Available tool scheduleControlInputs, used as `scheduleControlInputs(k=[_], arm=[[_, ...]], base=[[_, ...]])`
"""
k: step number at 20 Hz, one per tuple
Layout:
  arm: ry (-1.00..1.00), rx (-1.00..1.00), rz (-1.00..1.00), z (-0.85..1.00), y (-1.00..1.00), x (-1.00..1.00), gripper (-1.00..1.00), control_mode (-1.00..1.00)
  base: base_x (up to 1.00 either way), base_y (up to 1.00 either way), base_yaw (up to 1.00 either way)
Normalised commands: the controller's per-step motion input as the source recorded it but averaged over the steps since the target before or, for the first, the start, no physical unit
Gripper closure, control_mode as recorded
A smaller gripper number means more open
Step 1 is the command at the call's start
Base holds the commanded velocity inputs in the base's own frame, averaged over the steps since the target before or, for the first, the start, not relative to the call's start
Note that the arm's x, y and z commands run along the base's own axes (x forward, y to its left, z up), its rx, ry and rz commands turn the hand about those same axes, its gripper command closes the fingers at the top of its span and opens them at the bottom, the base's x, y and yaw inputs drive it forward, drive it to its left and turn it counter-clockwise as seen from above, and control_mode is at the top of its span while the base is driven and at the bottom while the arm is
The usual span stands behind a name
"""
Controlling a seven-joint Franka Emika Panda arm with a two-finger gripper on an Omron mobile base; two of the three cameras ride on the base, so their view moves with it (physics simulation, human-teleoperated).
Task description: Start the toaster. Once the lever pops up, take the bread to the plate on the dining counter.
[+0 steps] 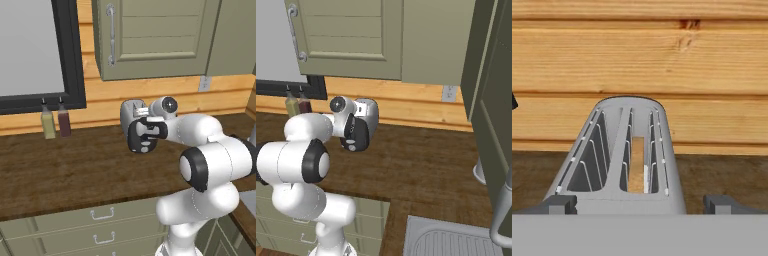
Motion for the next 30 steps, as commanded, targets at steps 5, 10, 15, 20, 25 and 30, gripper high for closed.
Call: scheduleControlInputs(k=[5,10,15,20,25,30], arm=[[0.0,0.0,-0.01,0.0,0.09,0.02,-1.0,-1.0],[0.0,0.0,0.0,0.0,0.04,0.0,-1.0,-1.0],[0.0,0.0,0.0,0.0,0.02,0.0,-1.0,-1.0],[0.0,0.0,0.0,0.0,0.0,0.0,-1.0,-1.0],[0.0,0.0,0.0,0.0,0.0,0.0,-1.0,-1.0],[0.0,0.0,0.0,0.0,0.0,0.0,-1.0,-1.0]], base=[[0.0,0.0,0.0],[0.0,0.0,0.0],[0.0,0.0,0.0],[0.0,0.0,0.0],[0.0,0.0,0.0],[0.0,0.0,0.0]])
